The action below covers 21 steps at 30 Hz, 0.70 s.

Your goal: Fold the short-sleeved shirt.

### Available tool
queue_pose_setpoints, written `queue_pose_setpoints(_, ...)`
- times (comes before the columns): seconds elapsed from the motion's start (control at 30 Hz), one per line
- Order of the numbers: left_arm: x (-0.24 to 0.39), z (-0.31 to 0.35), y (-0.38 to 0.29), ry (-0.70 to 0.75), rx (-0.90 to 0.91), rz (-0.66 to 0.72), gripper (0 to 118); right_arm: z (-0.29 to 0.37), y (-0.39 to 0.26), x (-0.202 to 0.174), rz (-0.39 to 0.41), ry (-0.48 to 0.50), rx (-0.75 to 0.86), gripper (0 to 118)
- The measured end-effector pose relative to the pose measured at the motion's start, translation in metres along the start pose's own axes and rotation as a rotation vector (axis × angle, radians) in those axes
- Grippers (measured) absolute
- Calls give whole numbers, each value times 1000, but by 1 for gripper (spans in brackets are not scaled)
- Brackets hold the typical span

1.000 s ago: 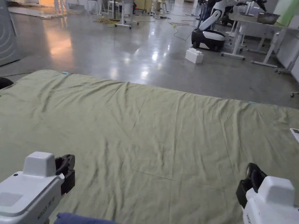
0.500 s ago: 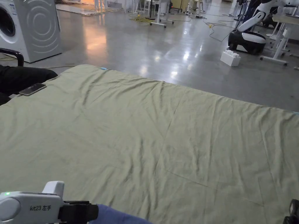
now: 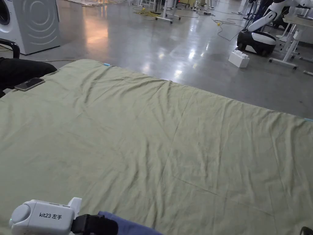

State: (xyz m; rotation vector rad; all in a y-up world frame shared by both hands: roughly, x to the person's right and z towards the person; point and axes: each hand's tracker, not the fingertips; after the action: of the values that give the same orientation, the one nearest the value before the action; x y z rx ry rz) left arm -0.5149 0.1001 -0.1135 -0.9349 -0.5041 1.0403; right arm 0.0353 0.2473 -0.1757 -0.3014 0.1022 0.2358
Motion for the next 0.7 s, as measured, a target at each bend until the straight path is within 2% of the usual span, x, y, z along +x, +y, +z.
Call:
queue_pose_setpoints(0.07, 10, -1, -9, 5, 8, 3, 91, 1, -1, -1, 6, 4, 5, 1)
queue_pose_setpoints(0.13, 10, -3, -11, 15, 16, 7, 68, 0, -1, -3, 23, 2, 2, 1)
queue_pose_setpoints(0.17, 0, -1, -5, 27, 18, 7, 51, 0, -2, -3, 22, 4, 1, 1)
queue_pose_setpoints(0.2, -3, -1, -4, 47, 18, 4, 22, -1, -2, -3, 19, 7, -3, 1)
queue_pose_setpoints(0.23, -5, -3, -5, 111, 13, -7, 13, -1, -2, -4, 19, 8, -5, 1)
queue_pose_setpoints(0.3, -13, -8, -6, 210, 7, -38, 13, -1, 0, -5, 19, 8, -4, 1)
queue_pose_setpoints(0.33, -16, -6, -6, 140, 15, -12, 13, -1, 1, -5, 16, 10, -3, 1)
queue_pose_setpoints(0.37, -14, -4, -5, 140, 23, -8, 13, -1, 1, -5, 14, 13, -2, 1)
queue_pose_setpoints(0.53, 37, -18, -25, 261, 27, -97, 10, -1, 4, -3, 11, 4, 9, 1)
queue_pose_setpoints(0.57, 10, -18, -18, 264, 26, -93, 10, -1, 5, -2, 12, 3, 9, 1)
queue_pose_setpoints(0.7, 26, 3, -5, 258, 37, -116, 9, -1, 8, 0, 9, 2, 18, 1)
